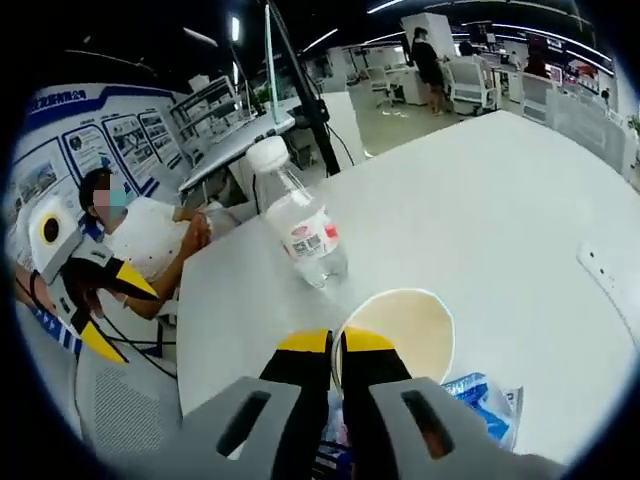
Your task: Arrange the tabletop items into an orderly group along one side of the table until the central work area is clear of visible clutter.
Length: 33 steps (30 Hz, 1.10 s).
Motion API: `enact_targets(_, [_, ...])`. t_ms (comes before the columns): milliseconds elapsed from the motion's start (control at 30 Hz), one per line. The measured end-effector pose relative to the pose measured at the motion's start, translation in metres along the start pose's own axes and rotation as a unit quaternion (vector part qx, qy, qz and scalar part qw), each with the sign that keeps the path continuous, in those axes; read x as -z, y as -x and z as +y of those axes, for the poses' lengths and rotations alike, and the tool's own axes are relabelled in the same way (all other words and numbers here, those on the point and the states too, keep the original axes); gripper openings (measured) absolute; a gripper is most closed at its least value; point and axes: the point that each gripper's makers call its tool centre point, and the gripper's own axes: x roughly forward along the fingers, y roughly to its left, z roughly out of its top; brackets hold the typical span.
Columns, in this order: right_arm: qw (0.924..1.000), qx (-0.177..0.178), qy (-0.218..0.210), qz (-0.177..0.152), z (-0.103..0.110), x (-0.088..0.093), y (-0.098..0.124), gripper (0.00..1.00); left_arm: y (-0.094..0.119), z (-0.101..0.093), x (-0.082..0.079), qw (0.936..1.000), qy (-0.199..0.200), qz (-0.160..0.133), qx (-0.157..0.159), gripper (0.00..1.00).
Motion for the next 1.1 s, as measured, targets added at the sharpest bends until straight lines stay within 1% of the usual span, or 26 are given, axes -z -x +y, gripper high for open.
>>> enact_targets(167, [0.9997,-0.002,0.019,0.016,-0.002,0.002,-0.008,0.0,0.003,0.001,-0.004,1.0,0.0,-0.004,-0.004,0.38])
enact_targets(267, [0.9983,0.003,0.049,0.03,-0.007,0.002,-0.013,0.0,0.003,0.0,-0.005,1.0,0.001,-0.005,-0.005,0.38])
enact_targets(367, [0.9943,0.007,0.091,0.054,-0.01,0.003,-0.019,0.0,0.002,0.0,-0.005,1.0,0.001,-0.005,-0.005,0.38])
enact_targets(400, [0.9913,0.006,0.114,0.065,-0.009,0.003,-0.021,0.0,0.002,0.0,-0.005,1.0,0.002,-0.005,-0.004,0.38])
enact_targets(467, [0.9859,0.008,0.148,0.077,-0.007,0.002,-0.025,0.0,0.001,-0.001,-0.004,1.0,0.002,-0.004,-0.004,0.38])
enact_targets(500, [0.9815,0.01,0.171,0.086,-0.006,0.002,-0.027,0.0,0.001,-0.001,-0.004,1.0,0.003,-0.004,-0.003,0.38])
enact_targets(633, [0.966,0.014,0.233,0.111,-0.006,-0.001,-0.039,0.0,-0.001,-0.001,-0.005,1.0,0.003,-0.004,-0.002,0.38])
enact_targets(700, [0.9615,0.013,0.249,0.114,-0.003,-0.003,-0.045,0.01,-0.001,0.0,-0.006,1.0,0.003,-0.004,-0.002,0.38])
enact_targets(767, [0.9588,0.014,0.259,0.117,-0.001,-0.005,-0.049,0.01,-0.001,0.0,-0.006,1.0,0.003,-0.005,-0.002,0.39])
enact_targets(800, [0.9552,0.014,0.271,0.119,0.0,-0.006,-0.052,0.01,-0.002,0.0,-0.006,1.0,0.003,-0.004,-0.002,0.39])
enact_targets(833, [0.9532,0.015,0.277,0.121,0.001,-0.007,-0.054,0.01,-0.002,0.0,-0.005,1.0,0.003,-0.003,-0.001,0.39])
enact_targets(1000, [0.9443,0.012,0.302,0.13,0.008,-0.007,-0.063,0.01,-0.001,0.0,-0.003,1.0,0.003,-0.001,-0.002,0.39])
enact_targets(1067, [0.9421,0.009,0.307,0.136,0.008,-0.005,-0.068,0.01,0.0,0.001,-0.002,1.0,0.005,-0.001,-0.003,0.39])
enact_targets(1100, [0.9422,0.008,0.306,0.135,0.008,-0.005,-0.069,0.01,0.0,0.001,-0.002,1.0,0.006,-0.002,-0.003,0.39])
